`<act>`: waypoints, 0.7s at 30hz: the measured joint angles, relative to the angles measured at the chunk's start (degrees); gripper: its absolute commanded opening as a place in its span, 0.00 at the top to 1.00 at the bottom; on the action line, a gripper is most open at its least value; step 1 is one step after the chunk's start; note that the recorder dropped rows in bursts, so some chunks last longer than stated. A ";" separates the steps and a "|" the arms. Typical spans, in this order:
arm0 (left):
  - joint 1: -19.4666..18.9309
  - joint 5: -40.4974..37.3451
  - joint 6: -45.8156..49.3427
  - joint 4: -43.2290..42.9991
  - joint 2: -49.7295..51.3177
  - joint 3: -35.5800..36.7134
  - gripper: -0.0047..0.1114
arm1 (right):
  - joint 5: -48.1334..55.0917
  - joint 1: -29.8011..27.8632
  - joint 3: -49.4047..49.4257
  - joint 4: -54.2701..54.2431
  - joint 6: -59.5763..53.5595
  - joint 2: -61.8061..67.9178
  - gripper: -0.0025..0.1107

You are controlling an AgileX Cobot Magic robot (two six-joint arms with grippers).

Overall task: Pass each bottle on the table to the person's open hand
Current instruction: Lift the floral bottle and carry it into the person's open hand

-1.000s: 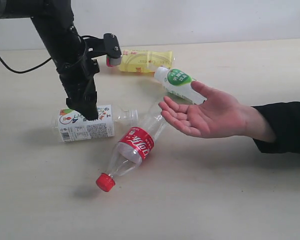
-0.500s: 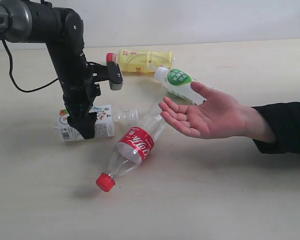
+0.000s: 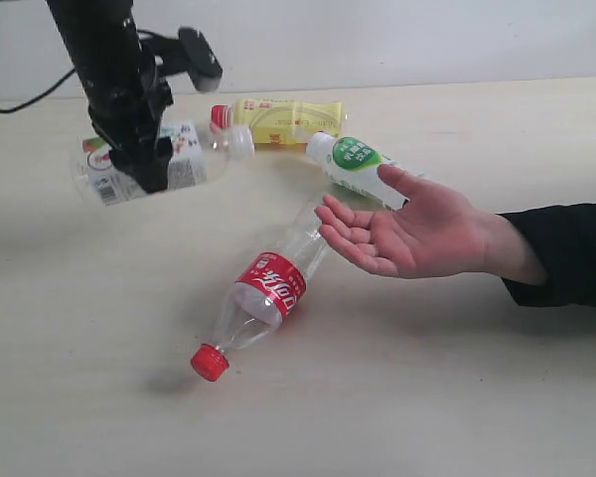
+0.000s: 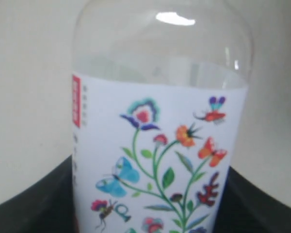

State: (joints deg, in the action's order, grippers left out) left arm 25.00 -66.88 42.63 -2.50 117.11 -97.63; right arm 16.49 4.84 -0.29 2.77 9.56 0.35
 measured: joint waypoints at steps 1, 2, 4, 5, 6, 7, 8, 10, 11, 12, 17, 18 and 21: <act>0.00 0.00 -2.54 0.95 -0.97 -0.89 0.96 | 0.00 0.00 0.00 0.00 0.00 0.00 0.98; 0.00 0.00 -5.52 2.50 -1.78 -1.78 0.96 | 0.00 0.00 0.00 0.00 0.00 0.00 0.98; 0.00 -0.10 -13.70 7.72 -3.39 -4.04 0.96 | 0.00 0.00 0.00 0.00 0.00 0.00 0.98; 0.24 -0.32 -17.35 12.16 -3.76 -4.97 0.96 | 0.00 0.00 0.00 0.00 0.00 0.00 0.98; 0.36 -0.64 -19.05 14.80 -3.89 -5.44 0.96 | 0.00 0.00 0.00 0.00 0.00 0.00 0.98; 1.15 -0.96 -21.54 19.79 -3.89 -6.03 0.96 | 0.00 0.00 0.00 0.00 0.00 0.00 0.98; 1.82 -1.12 -22.18 22.11 -3.89 -6.12 0.96 | 0.00 0.00 0.00 0.00 0.00 0.00 0.98; 4.50 -1.24 -24.42 27.44 -3.89 -6.12 0.96 | 0.00 0.00 0.00 0.00 0.00 0.00 0.98; 5.67 -0.83 -26.59 28.58 -3.89 -6.12 0.96 | 0.00 0.00 0.00 0.00 0.00 0.00 0.98; 6.94 -0.07 -29.45 29.24 -3.89 -6.12 0.96 | 0.00 0.00 0.00 0.00 0.00 0.00 0.98; 14.03 6.65 -50.23 29.14 -3.89 -6.12 0.96 | 0.00 0.00 0.00 0.00 0.00 0.00 0.98; 14.65 7.12 -52.29 29.14 -3.89 -6.12 0.96 | 0.00 0.00 0.00 0.00 0.00 0.00 0.98; 16.29 7.62 -56.46 29.11 -3.00 -6.27 0.96 | 0.00 0.00 0.00 0.00 0.00 0.00 0.98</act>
State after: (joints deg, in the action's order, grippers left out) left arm 41.29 -59.27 -13.83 26.61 114.11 -103.90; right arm 16.49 4.84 -0.29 2.77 9.56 0.35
